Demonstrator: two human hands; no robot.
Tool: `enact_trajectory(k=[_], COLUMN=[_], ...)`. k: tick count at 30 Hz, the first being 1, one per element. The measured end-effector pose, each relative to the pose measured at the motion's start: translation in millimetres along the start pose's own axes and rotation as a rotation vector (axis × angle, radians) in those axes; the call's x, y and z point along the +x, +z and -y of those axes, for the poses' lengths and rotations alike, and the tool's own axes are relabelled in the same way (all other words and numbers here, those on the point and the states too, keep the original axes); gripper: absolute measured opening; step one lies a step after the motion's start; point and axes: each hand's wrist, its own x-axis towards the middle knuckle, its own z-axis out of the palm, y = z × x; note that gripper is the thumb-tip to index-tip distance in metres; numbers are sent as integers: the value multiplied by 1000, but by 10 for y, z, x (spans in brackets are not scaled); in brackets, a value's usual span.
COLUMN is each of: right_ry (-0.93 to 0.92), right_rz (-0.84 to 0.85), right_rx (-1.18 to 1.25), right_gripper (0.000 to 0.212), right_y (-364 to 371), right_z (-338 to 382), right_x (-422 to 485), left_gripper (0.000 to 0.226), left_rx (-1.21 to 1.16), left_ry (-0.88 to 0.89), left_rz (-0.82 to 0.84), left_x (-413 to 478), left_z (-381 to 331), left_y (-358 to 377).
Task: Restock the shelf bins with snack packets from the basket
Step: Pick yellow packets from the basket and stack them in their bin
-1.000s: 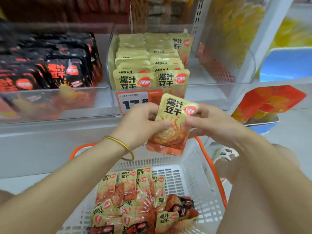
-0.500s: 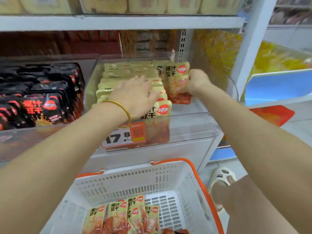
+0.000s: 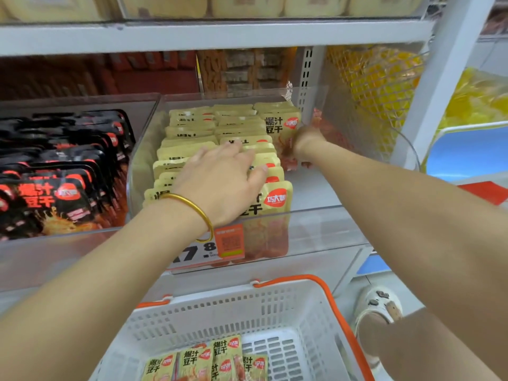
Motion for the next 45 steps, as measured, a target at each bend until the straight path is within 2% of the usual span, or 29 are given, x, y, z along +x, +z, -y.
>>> enact_trajectory(k=[2,4,6,8,9,10,12,16,18,20,24,30,37,40,43,45], right_ry=[6,-13,-56,-175,-239,-292,-370,-387,-380,-366,-348,-289,-111,-81,-76,-121], right_rz=[8,-30,-147,-263,-249,-162,109,667,804,865,881,796,840,832,835,790], right_rx=[-25,31,112,144,193,256,282,6,-124,-222,-208,-192,-29,14,67,70], right_gripper=[9,13,21,18,17,18,17,19,17,25,42,56,44,18,33,35], right_y=[-108,-300,-536,-721,-772,-783,-606,499,1280,2004,3021,3726,3851,3850,3712,3499], right_z=[11,6,9,-2,-4,10,56,234,204,65,-147,-155,-122,-121,-72,-38], right_x=[-108,-319,-670,-1211,-1528,-1842,-2275,-2374,-2289,-2255,-2269,-2443,-2348,-2325,-2334,-2310], left_gripper=[56,58,52,41,36,32,30,35,39,35,31,30,30,29,28,28], left_rx=[-61,-127,-184,-252,-271,-276,-247,-205,-161,-68,28,-12,-20,-17,-4,18], left_ry=[-6,31,121,234,277,309,336,199,93,16,-4,-71,-106,-102,-104,-96], left_rz=[-74,-232,-422,-578,-615,-611,-479,-24,126,226,300,294,361,366,408,447], left_x=[-45,-147,-347,-662,-849,-1036,-1342,-1675,-1717,-1721,-1661,-1645,-1600,-1610,-1603,-1596], left_z=[-6,-22,-42,-66,-70,-64,24,335,462,562,612,712,722,698,688,672], left_y=[-8,-54,-108,-109,-62,20,290,948,1174,1315,1451,1498,1565,1616,1650,1666])
